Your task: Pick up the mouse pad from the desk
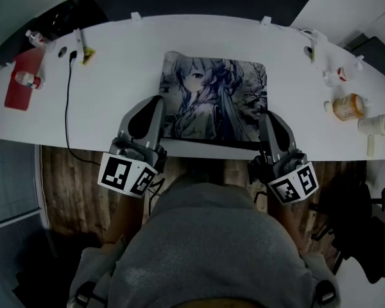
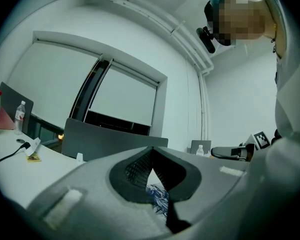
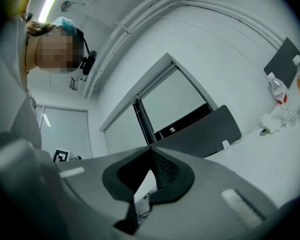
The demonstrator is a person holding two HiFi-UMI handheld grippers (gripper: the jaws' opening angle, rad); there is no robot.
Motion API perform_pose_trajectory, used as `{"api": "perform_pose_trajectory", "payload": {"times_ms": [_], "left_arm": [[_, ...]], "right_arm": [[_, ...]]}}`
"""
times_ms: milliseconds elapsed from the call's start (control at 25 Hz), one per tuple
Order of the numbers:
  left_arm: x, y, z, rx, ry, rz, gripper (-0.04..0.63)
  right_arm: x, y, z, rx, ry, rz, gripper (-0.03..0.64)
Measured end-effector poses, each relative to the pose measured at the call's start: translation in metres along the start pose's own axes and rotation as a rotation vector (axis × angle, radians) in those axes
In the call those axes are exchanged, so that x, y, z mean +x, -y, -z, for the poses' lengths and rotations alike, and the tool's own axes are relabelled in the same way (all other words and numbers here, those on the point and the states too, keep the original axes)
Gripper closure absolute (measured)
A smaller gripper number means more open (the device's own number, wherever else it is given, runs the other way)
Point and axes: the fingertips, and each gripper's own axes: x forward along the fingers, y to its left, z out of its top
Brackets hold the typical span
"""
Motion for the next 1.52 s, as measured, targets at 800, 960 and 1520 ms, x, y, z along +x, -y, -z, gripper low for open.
{"api": "perform_pose_trajectory", "payload": {"times_ms": [800, 960, 1520], "left_arm": [[0.027, -0.034, 0.012, 0.044, -0.077, -0.002, 0.597], [0.02, -0.035, 0.01, 0.059, -0.075, 0.03, 0.597], [-0.019, -0.04, 0.11, 0.213, -0.457, 0.171, 0.365]], "right_arm": [[0.007, 0.065, -0.015, -0.007, -0.001, 0.081, 0.615], [0.008, 0.069, -0.015, -0.039, -0.036, 0.065, 0.615], [-0.023, 0.084, 0.058, -0.201, -0.375, -0.086, 0.496]]}}
